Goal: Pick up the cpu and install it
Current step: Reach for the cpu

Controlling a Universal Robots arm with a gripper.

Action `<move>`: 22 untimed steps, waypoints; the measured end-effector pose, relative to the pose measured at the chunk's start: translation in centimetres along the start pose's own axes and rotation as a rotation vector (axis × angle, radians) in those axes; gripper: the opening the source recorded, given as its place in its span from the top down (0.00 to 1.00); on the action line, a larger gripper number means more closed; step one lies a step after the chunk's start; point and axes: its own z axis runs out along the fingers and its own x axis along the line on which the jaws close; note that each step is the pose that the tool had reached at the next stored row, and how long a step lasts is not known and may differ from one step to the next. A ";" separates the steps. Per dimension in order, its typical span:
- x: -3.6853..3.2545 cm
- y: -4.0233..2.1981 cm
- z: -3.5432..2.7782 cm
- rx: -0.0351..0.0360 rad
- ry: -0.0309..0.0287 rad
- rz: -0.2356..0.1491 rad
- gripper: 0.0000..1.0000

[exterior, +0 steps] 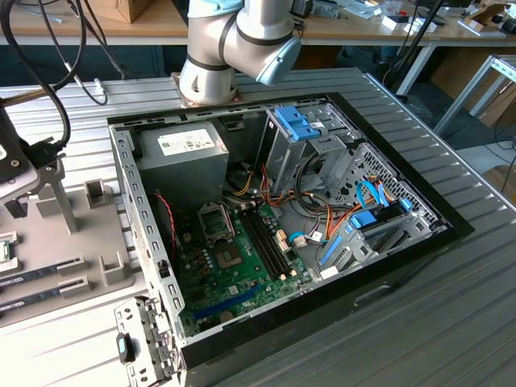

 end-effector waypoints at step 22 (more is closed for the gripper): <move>0.04 -0.07 1.55 0.0000 -0.0001 0.000 0.89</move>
